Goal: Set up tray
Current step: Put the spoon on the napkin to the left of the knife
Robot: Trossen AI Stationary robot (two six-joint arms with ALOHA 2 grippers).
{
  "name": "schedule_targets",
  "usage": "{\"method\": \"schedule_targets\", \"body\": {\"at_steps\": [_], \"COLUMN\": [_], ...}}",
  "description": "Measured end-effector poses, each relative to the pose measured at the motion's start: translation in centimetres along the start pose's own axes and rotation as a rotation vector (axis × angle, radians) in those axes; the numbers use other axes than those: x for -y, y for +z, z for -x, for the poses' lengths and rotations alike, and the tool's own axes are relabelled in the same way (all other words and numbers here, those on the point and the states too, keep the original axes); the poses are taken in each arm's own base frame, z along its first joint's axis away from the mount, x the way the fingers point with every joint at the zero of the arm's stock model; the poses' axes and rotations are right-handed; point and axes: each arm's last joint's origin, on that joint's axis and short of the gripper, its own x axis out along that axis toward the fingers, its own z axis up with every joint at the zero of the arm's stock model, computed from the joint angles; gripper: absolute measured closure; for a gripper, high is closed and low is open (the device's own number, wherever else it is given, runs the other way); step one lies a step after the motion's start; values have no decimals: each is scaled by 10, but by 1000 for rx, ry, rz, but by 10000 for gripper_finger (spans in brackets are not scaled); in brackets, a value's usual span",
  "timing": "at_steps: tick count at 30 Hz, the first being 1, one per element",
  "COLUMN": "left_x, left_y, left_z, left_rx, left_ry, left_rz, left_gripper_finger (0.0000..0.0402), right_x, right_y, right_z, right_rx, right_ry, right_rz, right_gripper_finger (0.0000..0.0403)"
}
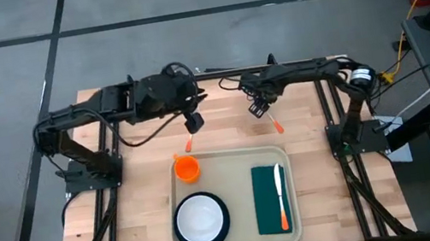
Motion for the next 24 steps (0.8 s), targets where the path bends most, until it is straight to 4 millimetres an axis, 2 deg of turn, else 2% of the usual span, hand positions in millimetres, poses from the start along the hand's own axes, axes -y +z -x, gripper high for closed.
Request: {"method": "schedule_targets", "body": {"at_steps": [4, 7, 13, 24], "left_x": [-7, -10, -11, -12], "left_y": [0, 0, -3, -6], "left_z": [2, 4, 3, 7], "left_rx": [-3, -10, -37, -68], "left_ry": [17, 24, 35, 7], "left_rz": [9, 7, -28, -48], "left_gripper_finger": [341, 341, 341, 341], "right_x": [-2, -4, -10, -18], "right_y": [1, 0, -1, 0], "right_z": [-15, -18, -17, -40], "right_rx": [-84, -113, -117, -181], "right_ry": [98, 144, 175, 153], "right_rz": [-10, -8, 5, -7], "right_gripper_finger": [209, 209, 209, 211]}}
